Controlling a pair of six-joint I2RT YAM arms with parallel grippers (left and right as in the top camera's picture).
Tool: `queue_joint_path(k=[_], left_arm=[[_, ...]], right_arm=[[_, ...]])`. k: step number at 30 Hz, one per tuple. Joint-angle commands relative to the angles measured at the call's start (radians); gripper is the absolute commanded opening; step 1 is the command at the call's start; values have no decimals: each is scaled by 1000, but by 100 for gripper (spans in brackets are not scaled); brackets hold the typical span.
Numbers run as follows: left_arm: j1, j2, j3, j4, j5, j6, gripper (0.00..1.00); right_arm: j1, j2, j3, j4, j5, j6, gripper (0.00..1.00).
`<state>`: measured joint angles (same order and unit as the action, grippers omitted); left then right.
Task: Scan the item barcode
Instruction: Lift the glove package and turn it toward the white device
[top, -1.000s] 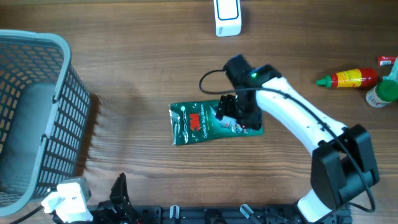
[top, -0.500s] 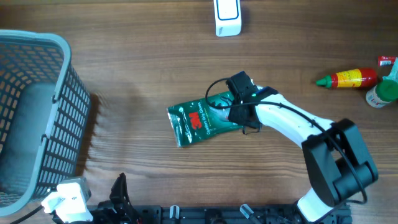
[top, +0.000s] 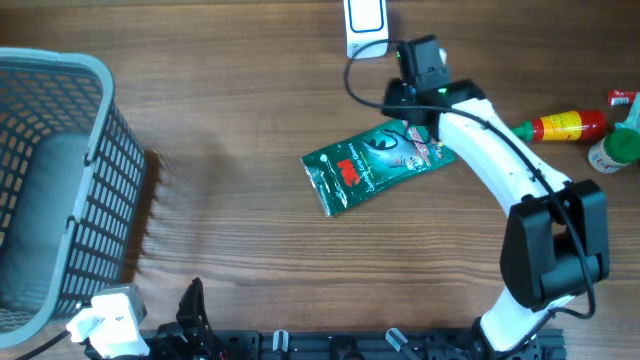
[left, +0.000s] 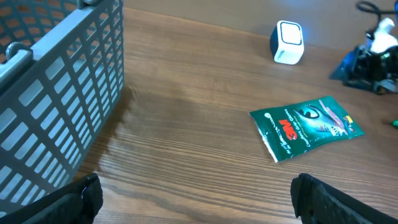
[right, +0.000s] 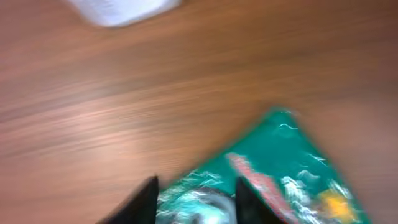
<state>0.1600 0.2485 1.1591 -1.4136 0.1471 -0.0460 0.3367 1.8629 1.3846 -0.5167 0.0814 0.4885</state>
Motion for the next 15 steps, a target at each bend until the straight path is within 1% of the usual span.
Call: queue_joint_path(k=[1,2,3,7,9,11,15], left_arm=[[6,-3,-3,2,8,2,100],[6,-3,-3,2,8,2,100],[6,-3,-3,2,8,2,100],[6,-3,-3,2,9,2,100],[6,-3,-3,2,8,2,100],[6,-3,-3,2,8,2,100],[6,-3,-3,2,9,2,100]], right_arm=[[71,74,-22,73,-180,-72,18],[95,106,-22,80,-192,-93,13],[121,134,-22,82,-214,-149,12],[211,182,-22,36,-217,-298,13],[245,184,-22,-26,-217,-318,13],[265,187,-22,-89,-217,-329,5],[268,191,-36,-252,-208,-330,6]])
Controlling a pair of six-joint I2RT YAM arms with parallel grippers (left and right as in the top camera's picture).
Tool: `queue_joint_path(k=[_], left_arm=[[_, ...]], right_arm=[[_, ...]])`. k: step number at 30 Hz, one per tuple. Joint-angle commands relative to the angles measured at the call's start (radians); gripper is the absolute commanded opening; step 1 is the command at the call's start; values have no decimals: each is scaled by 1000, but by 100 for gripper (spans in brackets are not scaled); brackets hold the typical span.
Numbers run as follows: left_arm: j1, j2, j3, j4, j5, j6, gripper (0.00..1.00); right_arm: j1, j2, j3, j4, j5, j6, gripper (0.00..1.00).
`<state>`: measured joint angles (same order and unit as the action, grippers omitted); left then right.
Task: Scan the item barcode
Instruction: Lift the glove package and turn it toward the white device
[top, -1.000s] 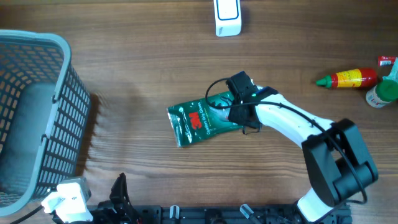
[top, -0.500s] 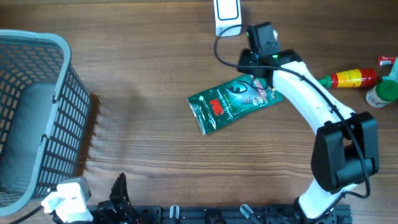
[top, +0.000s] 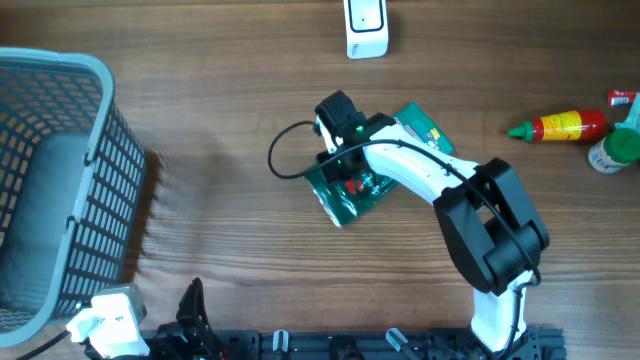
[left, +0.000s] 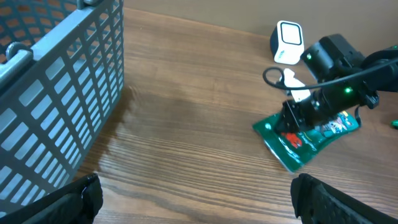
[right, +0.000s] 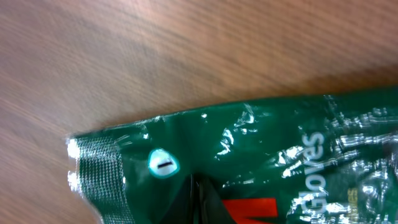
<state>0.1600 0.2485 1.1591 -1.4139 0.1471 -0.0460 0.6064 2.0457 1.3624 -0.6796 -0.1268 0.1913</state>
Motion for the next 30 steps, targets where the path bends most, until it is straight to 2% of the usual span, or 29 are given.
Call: queue_joint_path(k=[1,7,11,12,14,15,16,17,18,19,20,21,24,30], left_arm=[[6,-3,-3,2,8,2,100],[6,-3,-3,2,8,2,100],[6,-3,-3,2,8,2,100],[6,-3,-3,2,8,2,100],[6,-3,-3,2,8,2,100],[6,-3,-3,2,8,2,100],[6,-3,-3,2,8,2,100],[6,-3,-3,2,9,2,100],[6,-3,-3,2,9,2,100],[6,-3,-3,2,8,2,100],[6,-3,-3,2,8,2,100],[6,-3,-3,2,8,2,100],[6,-3,-3,2,8,2,100],[6,-3,-3,2,8,2,100]], right_arm=[[-2,8,-17,-161,24,-32,7],[-2,-7,-19,-396,284,50,5],[-2,-59,4,-560,507,255,6],[-2,-75,10,-591,565,310,21],[-2,-106,12,-594,626,395,36],[-2,-116,12,-566,624,404,49],[-2,-122,11,-516,613,402,60],[-2,-122,11,-448,589,378,79],[-2,-121,10,-383,555,330,85],[-5,-121,3,-296,492,258,95],[-8,-121,-2,-214,415,199,100],[-12,-121,-5,-165,370,184,100],[-37,-117,-37,-19,378,187,100],[-123,5,-45,60,382,177,100]])
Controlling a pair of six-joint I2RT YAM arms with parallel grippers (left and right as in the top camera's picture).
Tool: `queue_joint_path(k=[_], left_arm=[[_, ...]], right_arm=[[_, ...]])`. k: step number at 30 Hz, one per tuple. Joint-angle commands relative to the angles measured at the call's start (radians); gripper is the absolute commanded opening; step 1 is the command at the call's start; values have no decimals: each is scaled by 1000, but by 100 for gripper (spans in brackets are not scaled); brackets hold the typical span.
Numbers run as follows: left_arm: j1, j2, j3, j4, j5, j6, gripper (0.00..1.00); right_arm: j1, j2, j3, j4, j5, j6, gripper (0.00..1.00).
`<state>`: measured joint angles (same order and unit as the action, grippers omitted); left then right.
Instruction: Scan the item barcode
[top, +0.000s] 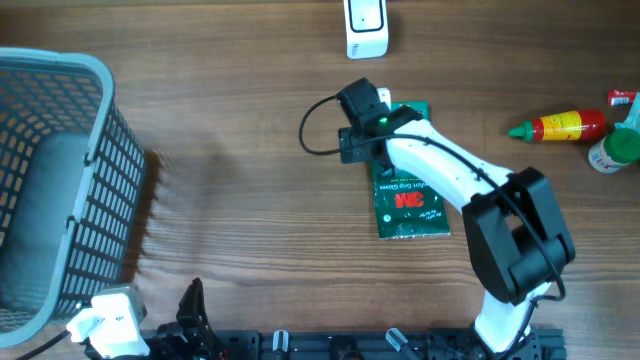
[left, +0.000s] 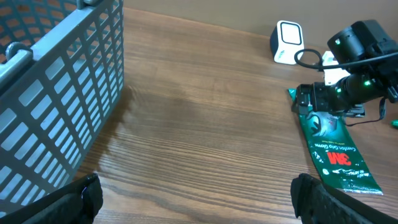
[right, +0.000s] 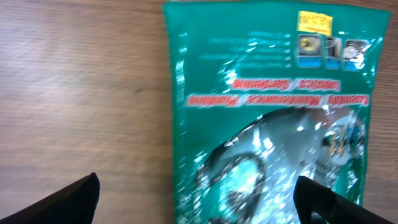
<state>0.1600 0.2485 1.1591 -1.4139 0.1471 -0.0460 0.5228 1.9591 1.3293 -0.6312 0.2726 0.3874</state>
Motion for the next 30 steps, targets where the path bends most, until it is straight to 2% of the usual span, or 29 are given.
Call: queue_joint_path(k=[1,4,6,7,8,9,10,14,17,19,22,24,26,28,30], left_arm=[[6,-3,-3,2,8,2,100],[6,-3,-3,2,8,2,100],[6,-3,-3,2,8,2,100],[6,-3,-3,2,8,2,100],[6,-3,-3,2,8,2,100],[6,-3,-3,2,8,2,100],[6,-3,-3,2,8,2,100],[6,-3,-3,2,8,2,100],[6,-3,-3,2,8,2,100],[6,-3,-3,2,8,2,100],[6,-3,-3,2,8,2,100],[6,-3,-3,2,8,2,100],[6,-3,-3,2,8,2,100],[6,-3,-3,2,9,2,100],[6,-3,-3,2,9,2,100]], right_arm=[[-48,116,-12,12,-32,-21,100],[-69,184,-12,-28,-75,-21,99],[-70,208,-13,-58,-92,-22,89],[-70,216,-13,-74,-106,-23,67],[-70,225,-13,-94,-156,-52,37],[-70,228,-13,-107,-213,-85,17],[-70,227,-12,-114,-279,-114,4],[-82,210,46,-127,-518,-219,4],[-146,133,149,-219,-1051,-406,4],[-194,96,164,-280,-1294,-499,4],[-274,72,163,-456,-1629,-698,4],[-296,72,155,-512,-1783,-757,4],[-302,72,154,-532,-1897,-730,4],[-302,71,154,-550,-1896,-642,4],[-302,71,154,-600,-1897,-648,4]])
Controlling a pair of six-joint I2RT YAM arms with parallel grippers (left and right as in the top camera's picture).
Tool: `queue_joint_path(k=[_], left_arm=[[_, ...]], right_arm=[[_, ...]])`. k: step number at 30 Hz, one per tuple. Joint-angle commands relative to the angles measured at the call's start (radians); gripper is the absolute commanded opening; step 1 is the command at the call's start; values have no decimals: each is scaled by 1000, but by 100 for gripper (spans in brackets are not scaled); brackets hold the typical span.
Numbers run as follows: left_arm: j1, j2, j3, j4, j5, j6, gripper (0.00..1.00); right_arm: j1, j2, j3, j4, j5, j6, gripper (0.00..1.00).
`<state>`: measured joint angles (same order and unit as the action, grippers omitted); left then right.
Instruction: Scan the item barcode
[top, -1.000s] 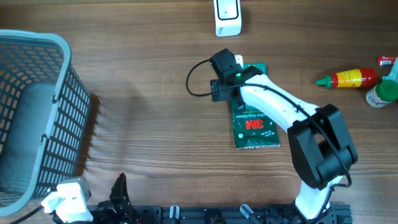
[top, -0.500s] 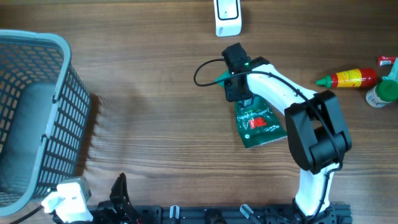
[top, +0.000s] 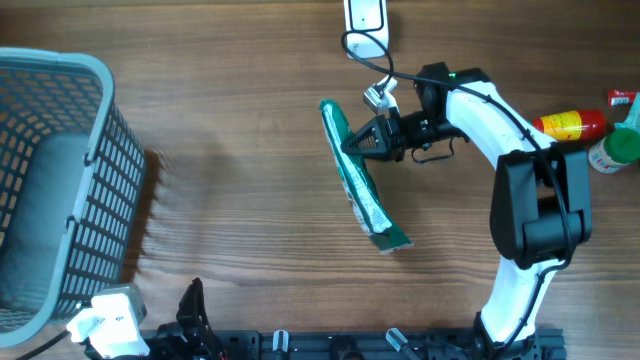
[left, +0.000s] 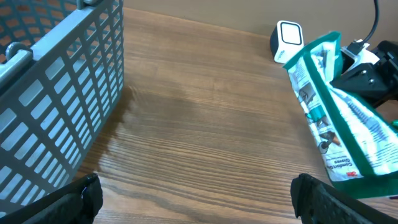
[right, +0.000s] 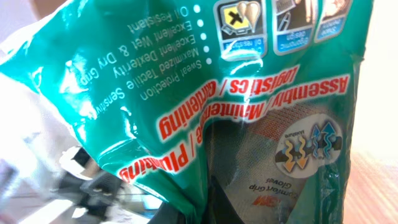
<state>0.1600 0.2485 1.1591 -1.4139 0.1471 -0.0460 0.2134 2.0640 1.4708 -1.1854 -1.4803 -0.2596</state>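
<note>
The item is a green glove packet (top: 360, 185), standing on edge above the table with my right gripper (top: 378, 140) shut on its upper part. Its white printed back (left: 339, 124) faces the left wrist camera. In the right wrist view the packet's green front (right: 249, 106) fills the frame, and the jaws pinch it at the bottom edge. The white scanner (top: 365, 20) stands at the far edge of the table, just beyond the packet, and shows again as the scanner (left: 289, 42). My left gripper (left: 199, 208) rests open near the front edge, holding nothing.
A grey slatted basket (top: 60, 190) takes up the left side, seen close as the basket wall (left: 62, 93). A red and yellow bottle (top: 562, 125) and a green-capped bottle (top: 615, 150) lie at the right edge. The right arm's cable (top: 365, 55) loops near the scanner.
The packet lay flat on the table below the scanner with the right gripper open over its far end. Now the right gripper is shut on it and holds it up on edge.
The packet first lay slanted at mid-table with the right gripper at its right end. Then the gripper was at its left part. Later the packet lay lengthwise under the scanner, gripper open above. Now it is raised in the right gripper. The left arm stayed still.
</note>
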Motion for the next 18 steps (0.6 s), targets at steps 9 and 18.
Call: queue_joint_path(k=[9,18], left_arm=[[6,-3,-3,2,8,2,100],[6,-3,-3,2,8,2,100]], right_arm=[[13,-37,13,-283,-83,-403,4],[11,-39,13,-376,-46,-422,4]])
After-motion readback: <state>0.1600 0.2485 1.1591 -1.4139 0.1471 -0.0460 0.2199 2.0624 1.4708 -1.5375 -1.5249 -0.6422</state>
